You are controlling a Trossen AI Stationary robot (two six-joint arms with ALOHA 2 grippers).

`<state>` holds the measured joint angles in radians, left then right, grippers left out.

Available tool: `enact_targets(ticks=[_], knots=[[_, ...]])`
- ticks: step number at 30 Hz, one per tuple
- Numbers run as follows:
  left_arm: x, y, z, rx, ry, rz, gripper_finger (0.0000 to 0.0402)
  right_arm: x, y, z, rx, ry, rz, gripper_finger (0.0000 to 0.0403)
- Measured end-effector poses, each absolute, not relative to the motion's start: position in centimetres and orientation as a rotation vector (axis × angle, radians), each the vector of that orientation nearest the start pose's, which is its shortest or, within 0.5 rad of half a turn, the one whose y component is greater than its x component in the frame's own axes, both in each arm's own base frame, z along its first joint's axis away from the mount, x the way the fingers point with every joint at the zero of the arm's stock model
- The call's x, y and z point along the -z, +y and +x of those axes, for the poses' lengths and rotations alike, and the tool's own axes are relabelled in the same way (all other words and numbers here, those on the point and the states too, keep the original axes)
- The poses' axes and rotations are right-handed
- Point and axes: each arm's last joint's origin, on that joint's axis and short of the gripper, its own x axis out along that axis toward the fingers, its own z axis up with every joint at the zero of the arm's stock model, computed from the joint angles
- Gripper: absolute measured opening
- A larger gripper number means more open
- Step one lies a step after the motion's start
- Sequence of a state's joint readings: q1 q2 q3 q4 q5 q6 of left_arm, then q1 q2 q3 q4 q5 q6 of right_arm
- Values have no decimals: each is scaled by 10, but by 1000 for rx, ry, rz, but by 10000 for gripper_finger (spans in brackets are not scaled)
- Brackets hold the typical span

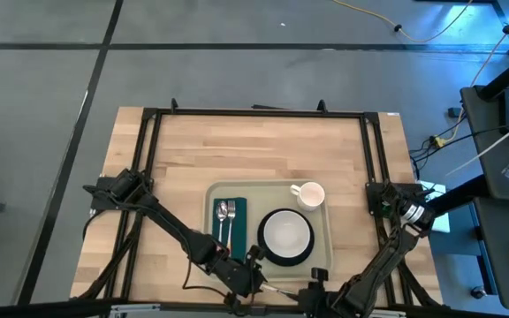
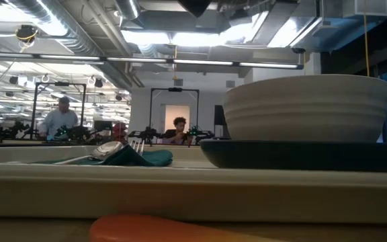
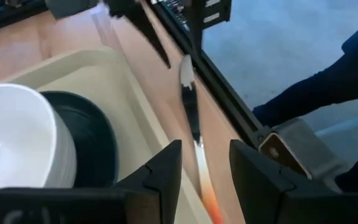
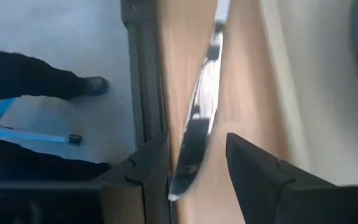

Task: Set up tray
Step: Put the orange knife on the green napkin

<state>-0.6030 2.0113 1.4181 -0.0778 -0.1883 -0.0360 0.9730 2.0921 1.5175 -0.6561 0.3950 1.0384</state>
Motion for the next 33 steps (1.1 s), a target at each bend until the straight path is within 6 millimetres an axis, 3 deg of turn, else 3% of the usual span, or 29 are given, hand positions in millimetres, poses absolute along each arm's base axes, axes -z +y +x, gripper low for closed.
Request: enact_targets(ticks=[9,33], knots=[[-195,-258,362,438,637,227,128,-145,346,248,98,1105,279,158],[-193,-262,358,457,658,245,128,-144,343,246,124,1123,249,158]])
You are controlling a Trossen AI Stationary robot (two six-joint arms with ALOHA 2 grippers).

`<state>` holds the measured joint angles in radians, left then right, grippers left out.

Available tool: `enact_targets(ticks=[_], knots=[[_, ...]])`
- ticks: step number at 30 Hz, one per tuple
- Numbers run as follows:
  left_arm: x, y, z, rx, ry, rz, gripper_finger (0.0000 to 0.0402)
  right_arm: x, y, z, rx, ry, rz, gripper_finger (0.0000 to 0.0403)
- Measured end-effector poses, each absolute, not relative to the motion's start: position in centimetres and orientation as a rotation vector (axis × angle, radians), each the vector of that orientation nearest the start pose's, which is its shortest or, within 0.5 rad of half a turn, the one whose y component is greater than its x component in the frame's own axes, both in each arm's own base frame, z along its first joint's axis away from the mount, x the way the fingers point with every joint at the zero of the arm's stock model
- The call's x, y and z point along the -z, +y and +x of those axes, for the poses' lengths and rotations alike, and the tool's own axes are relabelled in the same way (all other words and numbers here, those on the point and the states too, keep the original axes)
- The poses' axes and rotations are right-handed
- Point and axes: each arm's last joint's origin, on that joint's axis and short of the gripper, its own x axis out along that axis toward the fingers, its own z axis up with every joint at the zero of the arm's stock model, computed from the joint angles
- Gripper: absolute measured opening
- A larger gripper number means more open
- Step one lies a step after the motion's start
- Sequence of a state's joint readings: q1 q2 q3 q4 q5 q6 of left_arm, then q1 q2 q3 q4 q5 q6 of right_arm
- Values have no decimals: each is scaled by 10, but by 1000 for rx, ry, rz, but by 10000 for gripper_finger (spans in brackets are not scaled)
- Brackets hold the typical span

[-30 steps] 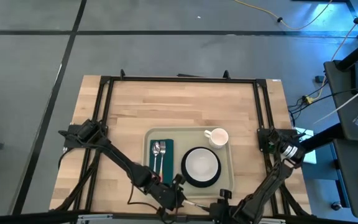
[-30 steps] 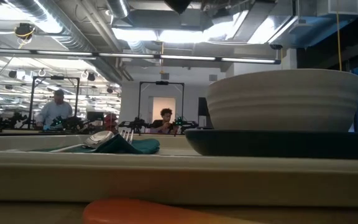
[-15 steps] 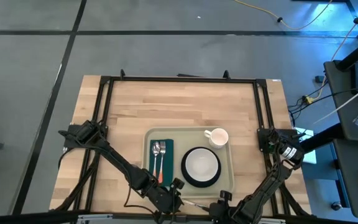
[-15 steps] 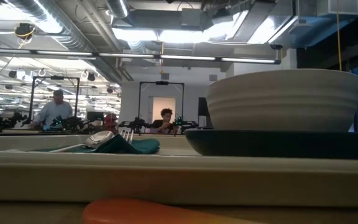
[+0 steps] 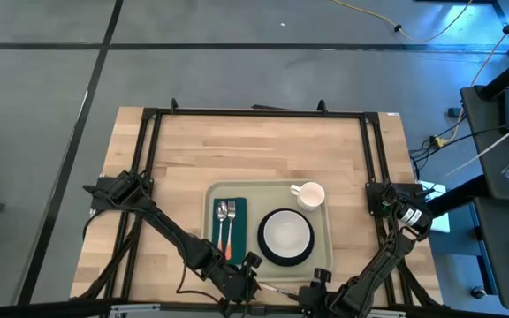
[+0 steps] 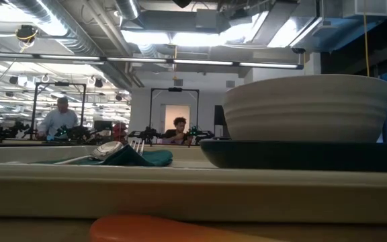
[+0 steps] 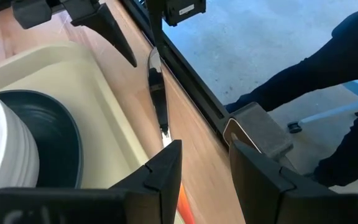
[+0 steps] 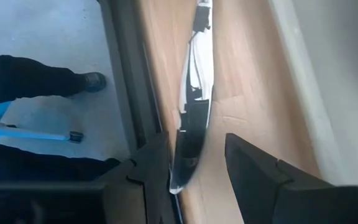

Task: Set up tray
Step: Put the orange knife on the green napkin

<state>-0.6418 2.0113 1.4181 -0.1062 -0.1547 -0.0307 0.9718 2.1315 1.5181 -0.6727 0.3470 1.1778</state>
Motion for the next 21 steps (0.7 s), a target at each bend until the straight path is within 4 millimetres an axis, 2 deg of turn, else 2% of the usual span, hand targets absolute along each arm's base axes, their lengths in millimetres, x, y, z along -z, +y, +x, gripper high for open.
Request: enact_targets(ticks=[21], knots=[[-192,-262,358,454,661,237,128,-143,333,251,149,1152,194,158]])
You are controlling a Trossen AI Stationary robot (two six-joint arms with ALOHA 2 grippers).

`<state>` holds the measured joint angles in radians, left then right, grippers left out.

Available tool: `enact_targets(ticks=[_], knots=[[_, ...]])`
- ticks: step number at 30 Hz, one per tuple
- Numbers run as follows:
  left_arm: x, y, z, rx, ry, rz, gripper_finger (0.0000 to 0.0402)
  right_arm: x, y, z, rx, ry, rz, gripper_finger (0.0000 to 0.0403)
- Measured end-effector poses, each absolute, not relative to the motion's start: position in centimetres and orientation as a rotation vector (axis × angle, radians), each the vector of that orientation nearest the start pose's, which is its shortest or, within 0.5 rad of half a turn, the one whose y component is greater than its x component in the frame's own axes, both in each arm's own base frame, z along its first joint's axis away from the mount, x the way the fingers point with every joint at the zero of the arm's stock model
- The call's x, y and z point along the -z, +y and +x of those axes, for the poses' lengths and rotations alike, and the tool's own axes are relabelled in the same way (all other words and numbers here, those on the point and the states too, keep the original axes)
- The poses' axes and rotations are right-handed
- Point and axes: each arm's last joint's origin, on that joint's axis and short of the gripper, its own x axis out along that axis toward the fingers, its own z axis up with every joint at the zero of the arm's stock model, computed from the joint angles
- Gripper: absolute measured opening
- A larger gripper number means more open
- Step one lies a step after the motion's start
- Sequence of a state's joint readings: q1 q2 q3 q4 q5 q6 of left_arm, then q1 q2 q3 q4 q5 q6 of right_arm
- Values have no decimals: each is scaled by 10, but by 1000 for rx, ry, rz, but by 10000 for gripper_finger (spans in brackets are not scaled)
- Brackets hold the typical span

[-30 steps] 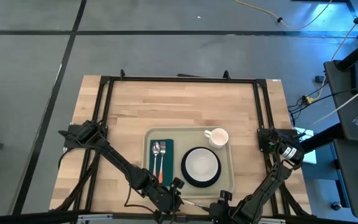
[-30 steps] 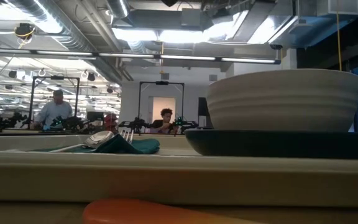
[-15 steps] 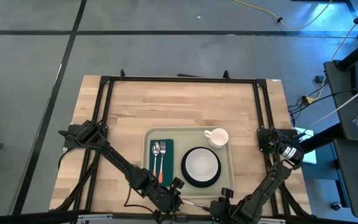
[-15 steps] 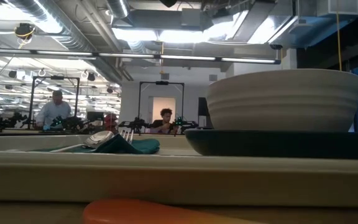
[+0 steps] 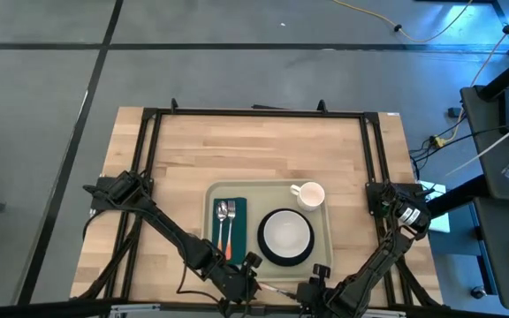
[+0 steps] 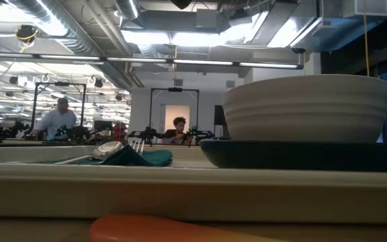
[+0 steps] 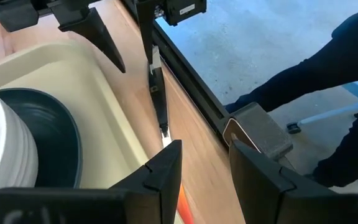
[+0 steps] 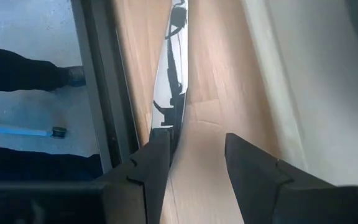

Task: Set up tray
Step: Put the orange knife on the green napkin

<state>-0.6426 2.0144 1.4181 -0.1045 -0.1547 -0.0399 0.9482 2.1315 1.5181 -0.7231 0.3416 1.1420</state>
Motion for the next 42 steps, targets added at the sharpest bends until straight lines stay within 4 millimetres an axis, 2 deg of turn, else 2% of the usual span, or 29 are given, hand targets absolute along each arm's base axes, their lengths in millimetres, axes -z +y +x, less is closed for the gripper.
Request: enact_targets(ticks=[4,12,16,25,35,42], knots=[[-181,-265,361,446,663,240,128,-141,335,252,134,1147,190,158],[-157,-268,368,426,664,249,128,-124,340,255,126,1156,182,158],[-152,-268,369,424,677,255,128,-123,340,255,127,1157,180,158],[-126,-264,374,393,736,275,127,-121,336,254,127,1186,123,158],[-122,-257,380,363,758,214,127,-120,325,265,97,1217,29,158],[-117,-253,375,331,845,222,127,-120,313,275,125,1225,13,158]])
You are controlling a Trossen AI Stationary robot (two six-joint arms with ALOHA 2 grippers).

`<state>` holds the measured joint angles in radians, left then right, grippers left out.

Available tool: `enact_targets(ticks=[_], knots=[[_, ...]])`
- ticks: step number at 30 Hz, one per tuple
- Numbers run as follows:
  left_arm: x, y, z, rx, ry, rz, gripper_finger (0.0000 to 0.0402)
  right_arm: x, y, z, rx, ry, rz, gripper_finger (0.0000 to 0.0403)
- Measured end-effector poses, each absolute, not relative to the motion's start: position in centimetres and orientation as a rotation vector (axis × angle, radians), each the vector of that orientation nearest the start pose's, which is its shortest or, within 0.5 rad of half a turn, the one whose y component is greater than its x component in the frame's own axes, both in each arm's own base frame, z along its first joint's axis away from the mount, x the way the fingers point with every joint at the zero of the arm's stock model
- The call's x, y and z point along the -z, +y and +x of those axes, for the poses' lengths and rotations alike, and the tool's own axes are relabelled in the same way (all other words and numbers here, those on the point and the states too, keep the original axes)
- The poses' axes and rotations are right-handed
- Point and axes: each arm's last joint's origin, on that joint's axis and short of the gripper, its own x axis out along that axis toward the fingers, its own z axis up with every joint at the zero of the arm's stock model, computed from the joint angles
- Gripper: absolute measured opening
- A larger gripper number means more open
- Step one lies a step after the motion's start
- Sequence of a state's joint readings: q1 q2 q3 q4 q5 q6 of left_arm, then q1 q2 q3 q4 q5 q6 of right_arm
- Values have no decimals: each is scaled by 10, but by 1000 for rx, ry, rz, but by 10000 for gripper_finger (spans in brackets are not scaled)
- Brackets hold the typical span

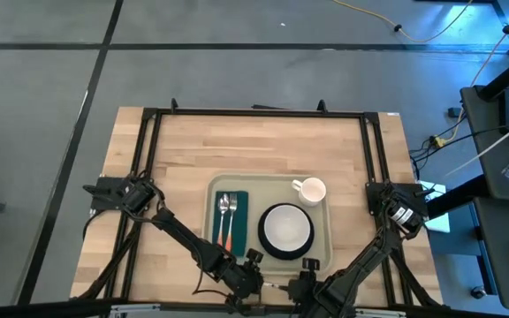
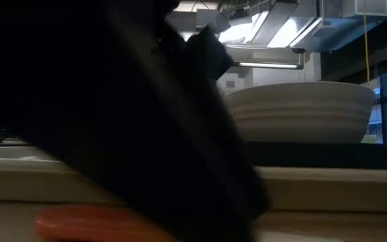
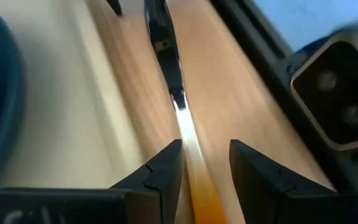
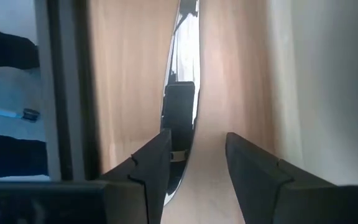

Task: Set up tray
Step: Put the orange knife on the green napkin

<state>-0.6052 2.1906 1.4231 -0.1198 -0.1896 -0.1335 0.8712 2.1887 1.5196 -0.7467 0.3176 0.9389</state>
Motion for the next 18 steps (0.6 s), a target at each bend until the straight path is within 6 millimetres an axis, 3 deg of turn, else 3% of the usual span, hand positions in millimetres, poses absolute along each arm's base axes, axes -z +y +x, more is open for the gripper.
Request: enact_targets(ticks=[13,18], knots=[[-110,-249,366,271,988,110,127,-119,307,282,127,1221,-8,158],[-109,-251,364,233,995,60,102,-119,307,282,129,1220,-6,158]])
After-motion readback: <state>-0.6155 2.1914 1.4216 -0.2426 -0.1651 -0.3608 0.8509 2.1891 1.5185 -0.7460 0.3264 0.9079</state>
